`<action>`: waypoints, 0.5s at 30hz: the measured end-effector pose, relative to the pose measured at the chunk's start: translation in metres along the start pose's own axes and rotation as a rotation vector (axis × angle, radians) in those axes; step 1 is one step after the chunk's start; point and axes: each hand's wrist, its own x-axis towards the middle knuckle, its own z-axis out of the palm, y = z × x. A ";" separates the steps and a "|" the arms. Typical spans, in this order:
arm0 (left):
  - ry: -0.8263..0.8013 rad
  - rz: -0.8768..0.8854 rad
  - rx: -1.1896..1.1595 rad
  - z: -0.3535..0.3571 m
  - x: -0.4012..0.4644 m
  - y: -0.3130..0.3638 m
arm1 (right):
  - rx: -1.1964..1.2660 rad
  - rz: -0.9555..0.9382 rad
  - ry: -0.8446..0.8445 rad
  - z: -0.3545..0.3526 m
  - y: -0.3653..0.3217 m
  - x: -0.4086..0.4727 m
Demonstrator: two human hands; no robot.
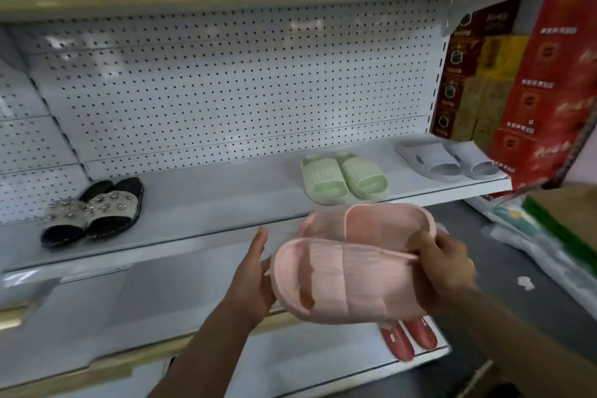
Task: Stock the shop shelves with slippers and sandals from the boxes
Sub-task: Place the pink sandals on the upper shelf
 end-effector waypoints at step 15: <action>-0.090 -0.036 0.352 -0.012 0.024 0.003 | -0.182 -0.189 -0.447 0.009 -0.057 0.082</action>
